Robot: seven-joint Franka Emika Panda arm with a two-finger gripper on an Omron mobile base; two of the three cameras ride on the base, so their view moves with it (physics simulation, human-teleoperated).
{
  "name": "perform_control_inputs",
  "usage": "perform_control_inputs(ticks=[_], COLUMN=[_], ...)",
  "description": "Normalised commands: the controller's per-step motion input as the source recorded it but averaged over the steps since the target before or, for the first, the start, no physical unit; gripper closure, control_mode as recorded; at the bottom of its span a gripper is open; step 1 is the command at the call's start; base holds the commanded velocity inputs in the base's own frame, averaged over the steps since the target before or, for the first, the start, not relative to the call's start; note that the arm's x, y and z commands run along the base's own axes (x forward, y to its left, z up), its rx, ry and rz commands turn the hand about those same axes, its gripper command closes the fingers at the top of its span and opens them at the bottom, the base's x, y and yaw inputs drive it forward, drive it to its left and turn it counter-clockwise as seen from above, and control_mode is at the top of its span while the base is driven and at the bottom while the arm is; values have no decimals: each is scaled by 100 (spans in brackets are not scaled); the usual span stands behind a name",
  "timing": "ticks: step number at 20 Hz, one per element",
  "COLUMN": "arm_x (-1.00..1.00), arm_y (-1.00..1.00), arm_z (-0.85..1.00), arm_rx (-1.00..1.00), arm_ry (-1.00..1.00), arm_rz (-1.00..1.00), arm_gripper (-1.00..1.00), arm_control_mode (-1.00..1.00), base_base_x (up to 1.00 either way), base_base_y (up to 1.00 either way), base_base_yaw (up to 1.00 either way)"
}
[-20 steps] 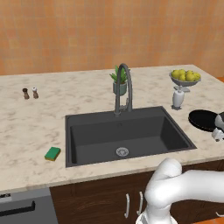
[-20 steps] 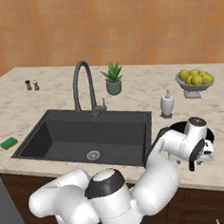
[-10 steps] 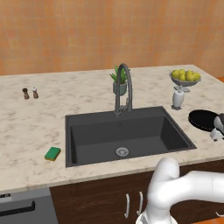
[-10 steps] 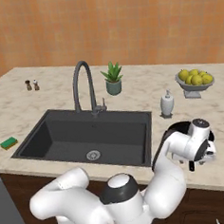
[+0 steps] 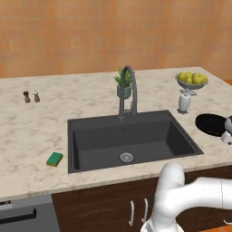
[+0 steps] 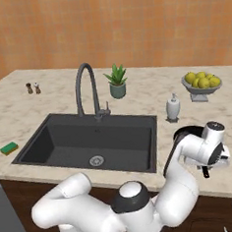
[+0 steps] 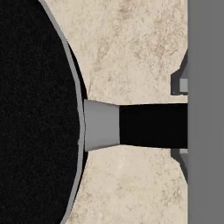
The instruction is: Pick the pan and sponge and place them into the sink. Then turn on the water.
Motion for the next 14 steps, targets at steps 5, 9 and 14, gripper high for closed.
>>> perform_control_inputs(ticks=[5,9,14], arm_x=[-19,-56,-13], arm_y=[6,89,100], arm_z=[-12,0,1], arm_rx=[1,-14,-19], arm_ry=[-2,-5,-15], arm_rz=[1,21,32], arm_gripper=[100,100,100], arm_control_mode=[-100,-100,-100], base_base_x=[0,0,0], base_base_y=[0,0,0], base_base_yaw=[0,0,0])
